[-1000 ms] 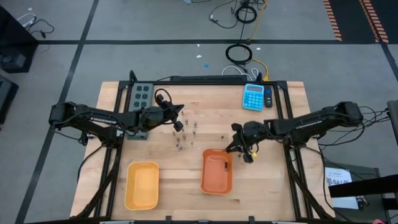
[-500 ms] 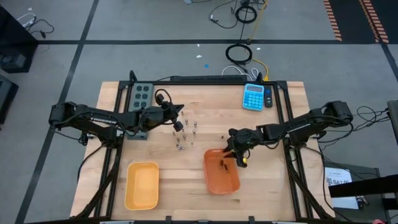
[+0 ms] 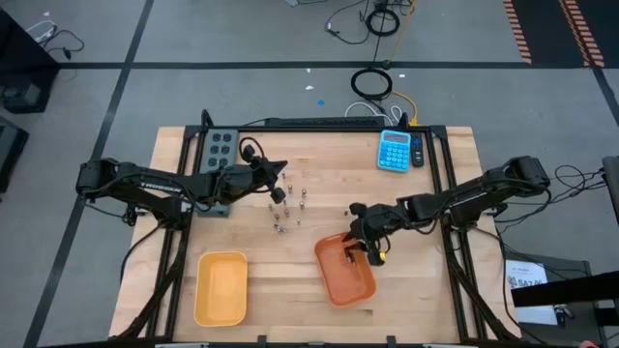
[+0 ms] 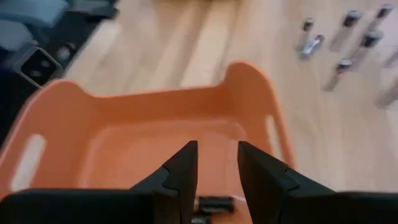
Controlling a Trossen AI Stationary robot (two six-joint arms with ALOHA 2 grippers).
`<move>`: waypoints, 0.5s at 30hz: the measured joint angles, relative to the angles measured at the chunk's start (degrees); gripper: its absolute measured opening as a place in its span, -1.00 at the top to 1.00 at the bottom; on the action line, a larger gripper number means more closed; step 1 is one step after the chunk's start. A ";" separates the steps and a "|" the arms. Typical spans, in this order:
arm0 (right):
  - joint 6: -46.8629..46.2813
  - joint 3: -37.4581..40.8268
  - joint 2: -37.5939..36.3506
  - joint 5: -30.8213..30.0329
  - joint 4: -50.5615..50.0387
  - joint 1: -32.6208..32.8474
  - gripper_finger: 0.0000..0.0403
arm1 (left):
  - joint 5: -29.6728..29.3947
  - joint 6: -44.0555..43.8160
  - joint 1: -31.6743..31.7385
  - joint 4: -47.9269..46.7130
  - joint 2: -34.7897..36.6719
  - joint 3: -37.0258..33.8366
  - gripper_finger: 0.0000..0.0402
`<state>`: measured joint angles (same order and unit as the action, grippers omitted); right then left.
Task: Sort batteries
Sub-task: Adjust the orange bin
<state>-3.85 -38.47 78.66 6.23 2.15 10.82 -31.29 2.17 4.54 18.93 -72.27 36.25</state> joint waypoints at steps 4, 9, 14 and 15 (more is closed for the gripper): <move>0.47 -0.56 -0.93 -7.36 -8.90 -1.50 0.48 | 0.00 -0.35 -0.02 0.07 0.00 0.02 0.93; 0.38 -0.53 -2.76 -7.47 -10.68 -1.39 0.48 | 0.00 -0.37 -0.17 0.06 0.00 0.01 0.93; -1.24 -0.59 -6.16 -7.65 -11.66 -0.81 0.48 | 0.00 -0.35 -0.17 0.10 0.00 0.02 0.93; -2.40 -0.60 -6.57 -7.82 -13.13 -0.86 0.48 | 0.00 -0.35 -0.17 0.08 0.00 0.02 0.93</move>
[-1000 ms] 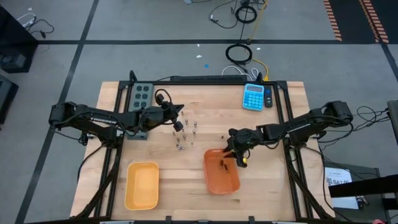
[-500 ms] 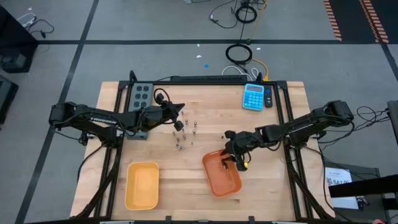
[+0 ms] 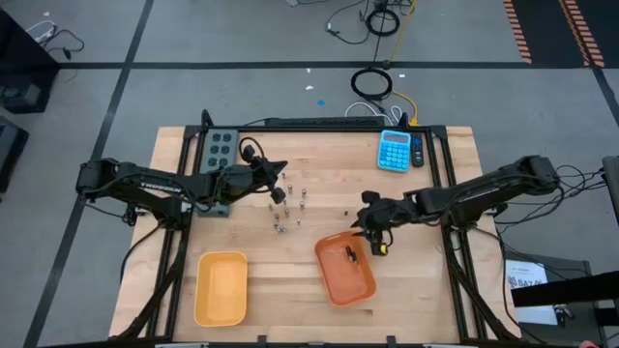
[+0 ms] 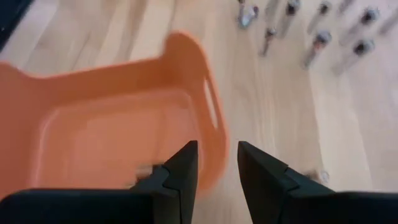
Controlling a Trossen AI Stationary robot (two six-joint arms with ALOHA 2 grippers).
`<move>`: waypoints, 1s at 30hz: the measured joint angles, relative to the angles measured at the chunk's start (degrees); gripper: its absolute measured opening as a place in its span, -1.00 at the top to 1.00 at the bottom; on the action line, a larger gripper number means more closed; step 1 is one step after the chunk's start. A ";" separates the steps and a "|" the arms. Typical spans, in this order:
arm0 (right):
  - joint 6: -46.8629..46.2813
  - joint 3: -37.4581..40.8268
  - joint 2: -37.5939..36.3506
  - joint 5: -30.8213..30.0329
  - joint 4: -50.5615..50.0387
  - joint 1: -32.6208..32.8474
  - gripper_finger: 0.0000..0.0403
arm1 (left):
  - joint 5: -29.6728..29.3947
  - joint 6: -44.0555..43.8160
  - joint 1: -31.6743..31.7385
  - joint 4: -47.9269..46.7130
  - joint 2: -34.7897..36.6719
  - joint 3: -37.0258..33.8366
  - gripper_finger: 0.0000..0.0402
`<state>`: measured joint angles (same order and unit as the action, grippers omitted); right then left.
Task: Sort batteries
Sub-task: Adjust the orange bin
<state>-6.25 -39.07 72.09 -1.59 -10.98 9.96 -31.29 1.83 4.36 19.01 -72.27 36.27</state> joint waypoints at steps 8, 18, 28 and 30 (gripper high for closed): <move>-6.35 0.02 -1.00 -9.25 -10.26 0.23 0.48 | 0.00 0.02 0.00 0.02 0.00 -0.02 0.93; -4.84 0.02 7.55 -4.42 0.05 0.17 0.48 | 0.00 0.04 0.00 0.17 0.00 -0.01 0.93; -1.39 -0.83 11.80 1.46 8.26 0.26 0.48 | 0.00 0.07 0.00 0.26 0.00 0.00 0.93; 0.66 -1.71 12.71 3.33 8.77 0.29 0.48 | 0.00 0.07 0.00 0.46 0.00 -0.01 0.93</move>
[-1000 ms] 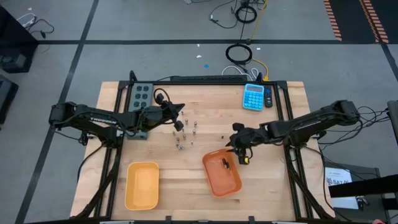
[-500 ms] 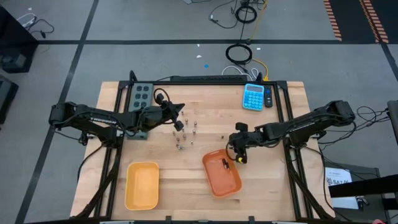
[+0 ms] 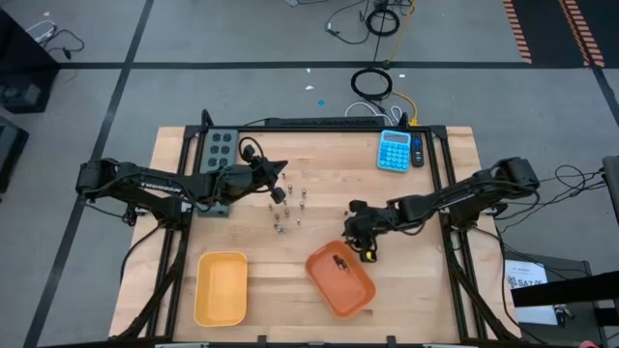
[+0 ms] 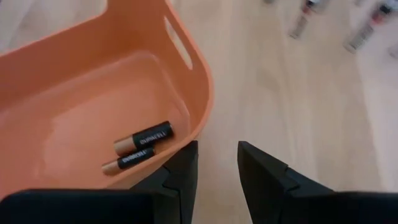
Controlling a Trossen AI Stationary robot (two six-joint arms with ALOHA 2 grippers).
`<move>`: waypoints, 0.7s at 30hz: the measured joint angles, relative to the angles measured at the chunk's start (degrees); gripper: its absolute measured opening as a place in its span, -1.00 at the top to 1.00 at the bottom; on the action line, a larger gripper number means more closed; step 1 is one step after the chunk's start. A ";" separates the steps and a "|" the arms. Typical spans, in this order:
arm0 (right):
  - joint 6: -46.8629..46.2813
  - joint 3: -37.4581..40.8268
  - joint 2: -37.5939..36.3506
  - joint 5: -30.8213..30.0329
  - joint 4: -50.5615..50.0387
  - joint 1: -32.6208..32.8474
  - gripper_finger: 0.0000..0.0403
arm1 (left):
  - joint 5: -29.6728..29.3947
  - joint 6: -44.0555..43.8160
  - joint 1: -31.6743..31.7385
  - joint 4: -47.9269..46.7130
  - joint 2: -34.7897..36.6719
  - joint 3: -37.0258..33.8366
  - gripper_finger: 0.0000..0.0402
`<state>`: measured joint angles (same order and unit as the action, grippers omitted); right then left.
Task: Sort batteries
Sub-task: Adjust the orange bin, then put the brown battery into the orange bin
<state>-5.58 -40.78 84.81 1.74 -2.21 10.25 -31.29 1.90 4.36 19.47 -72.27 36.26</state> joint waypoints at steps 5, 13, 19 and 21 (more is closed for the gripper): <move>6.45 -0.92 -0.62 1.31 -1.25 0.38 0.48 | 0.00 0.32 0.00 1.05 0.00 0.01 0.93; 1.42 -0.96 -12.61 -9.23 -19.53 -1.66 0.48 | 0.82 0.08 0.07 1.00 0.00 0.00 0.93; -4.89 -0.96 -14.71 -7.68 -28.11 0.94 0.27 | 0.99 0.27 0.17 1.02 0.00 0.00 0.93; -7.40 -0.96 -14.38 -7.61 -28.14 2.30 0.15 | 1.01 0.39 0.20 1.02 0.00 0.01 0.93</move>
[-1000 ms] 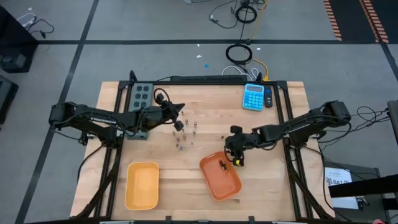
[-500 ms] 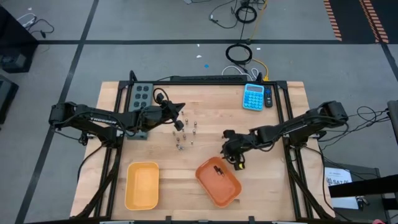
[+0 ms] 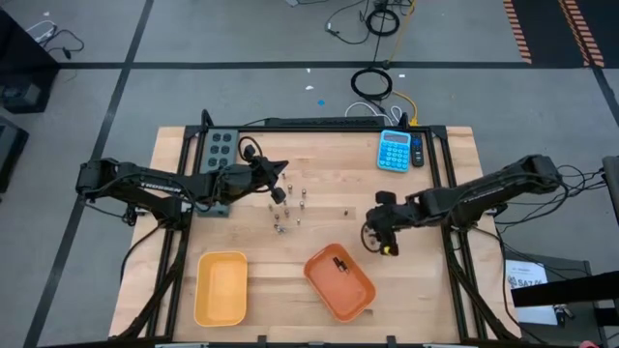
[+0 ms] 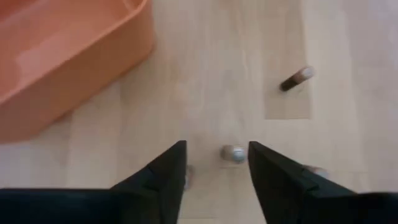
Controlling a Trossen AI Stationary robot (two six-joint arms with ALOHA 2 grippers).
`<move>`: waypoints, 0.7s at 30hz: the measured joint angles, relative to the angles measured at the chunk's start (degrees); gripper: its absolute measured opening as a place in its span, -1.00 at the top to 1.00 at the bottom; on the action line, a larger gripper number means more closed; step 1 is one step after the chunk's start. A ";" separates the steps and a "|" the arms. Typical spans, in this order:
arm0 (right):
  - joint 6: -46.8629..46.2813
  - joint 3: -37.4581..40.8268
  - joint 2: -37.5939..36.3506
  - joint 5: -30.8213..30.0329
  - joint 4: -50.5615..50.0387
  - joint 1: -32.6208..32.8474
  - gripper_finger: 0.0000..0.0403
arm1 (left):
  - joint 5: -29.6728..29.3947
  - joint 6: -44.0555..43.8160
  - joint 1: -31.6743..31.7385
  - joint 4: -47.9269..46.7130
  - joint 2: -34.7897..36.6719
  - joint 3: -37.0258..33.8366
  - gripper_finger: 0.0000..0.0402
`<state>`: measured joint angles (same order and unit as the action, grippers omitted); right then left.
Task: Sort batteries
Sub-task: Put the brown battery into the orange bin
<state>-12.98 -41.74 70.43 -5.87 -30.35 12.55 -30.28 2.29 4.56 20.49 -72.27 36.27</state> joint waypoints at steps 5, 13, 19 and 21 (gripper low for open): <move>-9.70 0.00 0.18 -5.11 -0.76 3.90 -0.06 | 0.02 0.06 -0.02 0.00 0.00 -0.01 0.93; -28.92 4.00 0.29 -20.27 -0.95 14.82 -0.02 | 0.02 3.10 -0.01 0.25 0.00 0.00 0.93; -36.10 10.06 0.34 -30.57 8.04 22.33 -0.01 | 0.00 6.03 1.09 5.78 -0.57 0.02 0.93; -36.09 11.64 0.34 -34.30 11.36 24.45 -0.01 | -0.01 6.03 1.72 7.27 -1.15 0.02 0.93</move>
<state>-49.08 -30.09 70.76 -40.17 -18.99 37.00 -30.30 8.32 6.28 27.76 -73.42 36.29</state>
